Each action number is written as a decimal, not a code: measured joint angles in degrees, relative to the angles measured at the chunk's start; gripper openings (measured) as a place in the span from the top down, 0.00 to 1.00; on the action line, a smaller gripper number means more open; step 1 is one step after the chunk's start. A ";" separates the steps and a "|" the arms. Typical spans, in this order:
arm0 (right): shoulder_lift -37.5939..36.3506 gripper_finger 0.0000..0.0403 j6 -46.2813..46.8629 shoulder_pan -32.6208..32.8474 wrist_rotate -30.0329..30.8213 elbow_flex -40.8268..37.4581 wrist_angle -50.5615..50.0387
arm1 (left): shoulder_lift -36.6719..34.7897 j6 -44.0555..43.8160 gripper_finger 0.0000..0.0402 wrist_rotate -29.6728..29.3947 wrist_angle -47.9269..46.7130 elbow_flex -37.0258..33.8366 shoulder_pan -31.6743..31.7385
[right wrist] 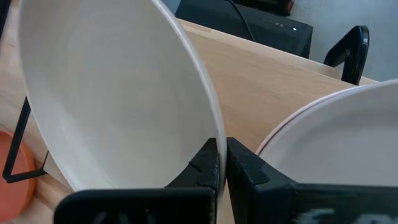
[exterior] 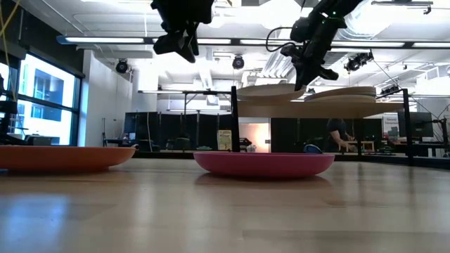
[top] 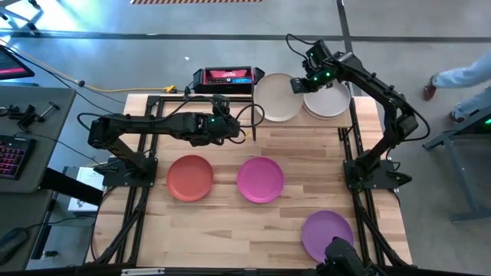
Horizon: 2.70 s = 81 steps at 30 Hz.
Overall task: Place and stack plates onto a shelf
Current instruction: Put the cream plate on the shelf
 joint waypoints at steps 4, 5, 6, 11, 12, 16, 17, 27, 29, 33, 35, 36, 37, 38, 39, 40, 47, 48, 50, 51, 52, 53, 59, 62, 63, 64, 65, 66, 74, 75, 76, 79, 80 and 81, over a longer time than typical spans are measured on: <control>0.00 1.00 0.12 0.00 0.10 0.00 -0.78 | 0.00 -0.02 0.64 0.00 0.02 0.00 0.00; 0.00 1.00 0.13 0.00 0.20 0.00 -0.70 | 0.00 -0.04 0.64 0.00 0.02 0.00 0.00; 0.00 1.00 0.12 0.01 0.34 0.00 -0.50 | 0.00 -0.04 0.64 0.00 0.00 0.00 0.00; 0.00 1.00 -1.77 0.59 0.72 0.00 0.36 | 0.00 -0.04 0.64 -0.01 0.02 0.00 0.00; 0.00 1.00 -3.00 0.81 0.74 0.00 0.74 | 0.00 -0.04 0.64 0.00 0.01 0.00 0.00; 0.00 1.00 -3.69 1.74 1.13 0.00 1.42 | 0.00 -0.04 0.64 0.00 0.01 0.00 0.00; 0.00 1.00 -3.27 1.96 1.22 0.00 1.42 | 0.00 -0.04 0.64 0.00 0.02 0.00 0.00; 0.00 1.00 -3.17 1.85 3.03 0.00 -0.04 | 0.00 -0.17 0.64 -0.02 0.02 0.00 0.00; 0.00 1.00 -4.00 1.84 3.04 0.00 -0.55 | 0.00 -0.17 0.65 -0.02 0.02 0.00 0.00; 0.00 1.00 -4.38 1.86 2.99 0.00 -0.68 | 0.00 -0.15 0.64 -0.04 0.02 0.00 0.00; 0.00 1.00 -4.37 1.86 3.02 0.00 -0.31 | 0.00 -0.20 0.64 -0.04 0.02 0.00 0.00; 0.00 1.00 -4.19 1.86 3.11 0.00 -0.06 | 0.00 -0.20 0.64 -0.08 0.02 0.00 0.00; 0.00 1.00 -3.61 1.86 3.70 0.00 0.17 | 0.00 -0.18 0.64 -0.09 0.02 0.00 0.00; 0.00 1.00 -2.58 1.87 4.79 0.00 0.29 | 0.00 -0.20 0.64 -0.11 0.02 0.00 0.00; 0.01 1.00 -2.23 1.88 5.52 0.00 0.38 | 0.00 -0.20 0.65 -0.11 0.02 0.00 -0.01; 0.00 1.00 -2.29 1.88 5.98 0.00 0.68 | 0.00 -0.20 0.64 -0.13 0.00 0.00 0.00; 0.02 1.00 -5.90 1.88 6.32 0.00 1.34 | 0.00 -1.07 0.64 -0.11 0.01 0.00 -0.01; 0.02 1.00 -5.90 1.88 6.32 0.00 1.52 | 0.00 -1.52 0.64 -0.11 0.02 0.00 -0.01; 0.02 1.00 -5.90 1.88 6.32 0.00 2.18 | 0.00 -2.31 0.65 -0.09 0.01 0.00 -0.02; 0.02 1.00 -5.90 1.88 6.25 0.00 2.41 | 0.00 -2.75 0.64 -0.09 0.00 0.00 -0.01; 0.02 1.00 -5.89 1.88 6.11 0.00 2.56 | 0.00 -3.06 0.64 -0.09 0.00 0.00 -0.02; 0.02 1.00 -5.88 1.88 6.05 0.00 2.81 | 0.00 -3.19 0.64 -0.08 0.00 0.00 -0.02; 0.32 1.00 -5.26 1.88 5.76 0.02 4.78 | 0.00 -3.19 0.65 -0.07 0.00 0.00 -0.02; 1.16 1.00 -3.91 1.88 4.79 0.02 4.62 | 0.00 -3.18 0.64 -0.04 0.00 0.00 -0.02; 1.55 1.00 -3.91 1.88 4.51 0.02 4.38 | 0.00 -3.19 0.64 -0.04 0.01 0.00 -0.02; 1.97 1.00 -3.91 1.88 4.03 0.02 4.05 | 0.00 -3.18 0.64 -0.04 0.00 0.00 -0.02; 2.44 1.00 -3.87 1.88 2.96 0.02 3.86 | 0.00 -3.15 0.65 -0.04 0.00 0.00 -0.02; 2.95 1.00 -3.71 1.88 1.88 0.02 3.82 | 0.00 -3.15 0.64 -0.04 0.00 0.00 -0.02; 3.93 1.00 -2.43 1.89 2.13 0.02 2.93 | 0.00 -3.05 0.64 -0.07 0.00 0.00 -0.02; 3.93 1.00 -2.40 1.87 3.03 0.02 2.92 | 0.00 -3.02 0.65 -0.15 0.00 0.00 -0.02; 3.93 1.00 -2.32 1.79 3.69 0.02 2.95 | 0.00 -3.04 0.64 -0.20 0.00 0.00 -0.02; 3.93 1.00 -0.91 1.57 4.63 0.02 2.95 | 0.00 -2.99 0.64 -0.20 0.00 0.00 -0.02; 3.93 1.00 -0.84 1.57 4.63 0.02 2.95 | 0.00 -3.02 0.64 -0.14 0.00 0.00 -0.02; 3.93 1.00 -0.87 1.57 4.68 0.02 2.95 | 0.00 -3.00 0.64 0.06 0.00 0.00 -0.02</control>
